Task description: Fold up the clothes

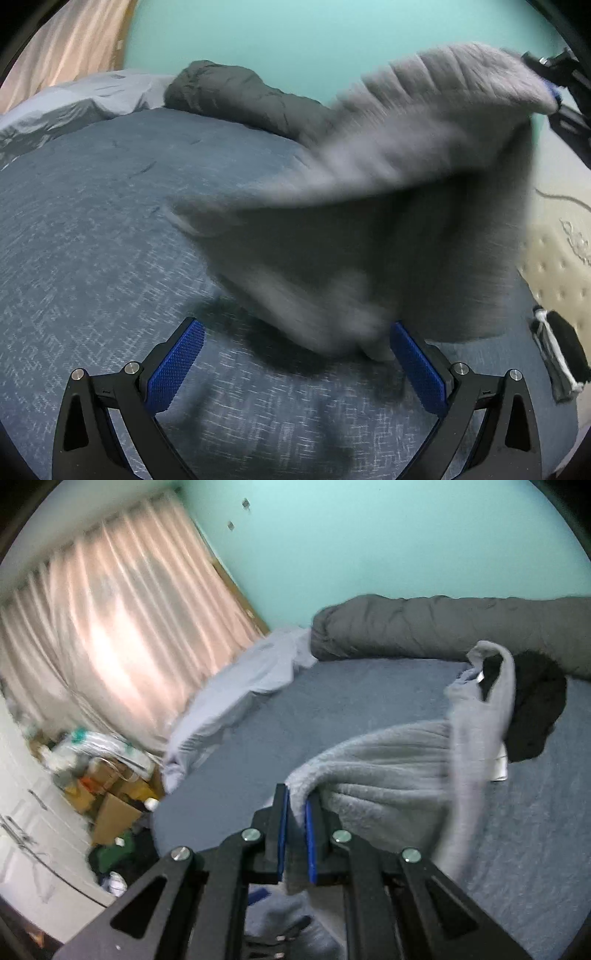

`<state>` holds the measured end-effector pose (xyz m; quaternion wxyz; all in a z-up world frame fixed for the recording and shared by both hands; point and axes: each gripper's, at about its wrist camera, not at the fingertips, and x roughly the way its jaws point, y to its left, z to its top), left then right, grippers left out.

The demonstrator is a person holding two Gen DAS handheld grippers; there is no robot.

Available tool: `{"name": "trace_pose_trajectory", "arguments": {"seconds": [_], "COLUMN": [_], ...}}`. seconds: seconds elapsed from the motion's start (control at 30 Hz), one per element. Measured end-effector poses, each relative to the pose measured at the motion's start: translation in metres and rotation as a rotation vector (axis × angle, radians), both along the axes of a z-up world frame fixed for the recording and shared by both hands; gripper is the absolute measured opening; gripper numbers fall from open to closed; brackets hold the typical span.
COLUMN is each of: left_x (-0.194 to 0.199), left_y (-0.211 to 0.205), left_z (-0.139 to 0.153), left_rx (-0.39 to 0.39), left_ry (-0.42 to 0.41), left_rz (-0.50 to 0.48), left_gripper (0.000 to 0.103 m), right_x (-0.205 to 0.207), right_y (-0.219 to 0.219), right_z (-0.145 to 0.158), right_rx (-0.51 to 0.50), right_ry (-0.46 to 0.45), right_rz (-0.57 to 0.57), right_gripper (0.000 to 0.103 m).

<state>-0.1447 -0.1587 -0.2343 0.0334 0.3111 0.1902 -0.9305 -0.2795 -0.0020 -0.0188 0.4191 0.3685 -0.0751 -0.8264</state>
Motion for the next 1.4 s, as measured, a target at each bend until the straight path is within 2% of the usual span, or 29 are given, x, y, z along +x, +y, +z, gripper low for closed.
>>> {"name": "trace_pose_trajectory", "arguments": {"seconds": [0.07,0.13,0.27,0.33,0.37,0.4,0.47,0.57,0.67,0.8,1.03,1.1,1.4], "left_x": [0.001,0.003,0.003,0.002,0.002,0.001,0.000,-0.004,-0.009,-0.015,-0.034,-0.039,-0.053], "left_y": [-0.006,-0.012,-0.018,-0.020,-0.020,-0.020,-0.020,-0.020,-0.021,-0.021,-0.019,-0.017,-0.021], "left_z": [0.000,-0.001,-0.005,-0.007,-0.007,-0.008,-0.009,-0.010,-0.010,-0.009,-0.018,-0.022,-0.032], "left_rx": [0.007,0.014,0.024,0.028,0.028,0.028,0.027,0.025,0.024,0.011,-0.003,-0.013,-0.003], "left_ry": [0.000,-0.003,-0.011,-0.014,-0.014,-0.015,-0.017,-0.020,-0.021,-0.017,-0.034,-0.044,-0.060], "left_rz": [0.018,0.030,0.038,0.040,0.041,0.043,0.045,0.048,0.051,0.057,0.048,0.045,0.055], "left_gripper": [0.103,0.103,0.103,0.103,0.103,0.103,0.103,0.103,0.103,0.103,0.103,0.103,0.103], "right_x": [-0.013,-0.022,-0.028,-0.027,-0.026,-0.026,-0.027,-0.039,-0.058,-0.081,-0.127,-0.140,-0.194], "right_y": [-0.008,-0.005,0.017,0.029,0.037,0.044,0.059,0.089,0.116,0.125,0.096,0.085,0.044], "right_z": [-0.021,-0.046,-0.087,-0.104,-0.110,-0.114,-0.123,-0.133,-0.144,-0.155,-0.175,-0.183,-0.226], "right_rx": [0.081,0.118,0.122,0.150,0.163,0.175,0.187,0.173,0.134,0.135,0.171,0.181,0.182], "right_ry": [-0.033,-0.076,-0.155,-0.175,-0.178,-0.176,-0.179,-0.202,-0.244,-0.253,-0.283,-0.292,-0.330], "right_rz": [-0.027,-0.042,-0.043,-0.039,-0.040,-0.049,-0.082,-0.175,-0.262,-0.300,-0.281,-0.268,-0.277], "right_gripper": [0.009,0.013,0.014,0.029,0.040,0.045,0.046,0.059,0.059,0.061,0.063,0.068,0.069]}}
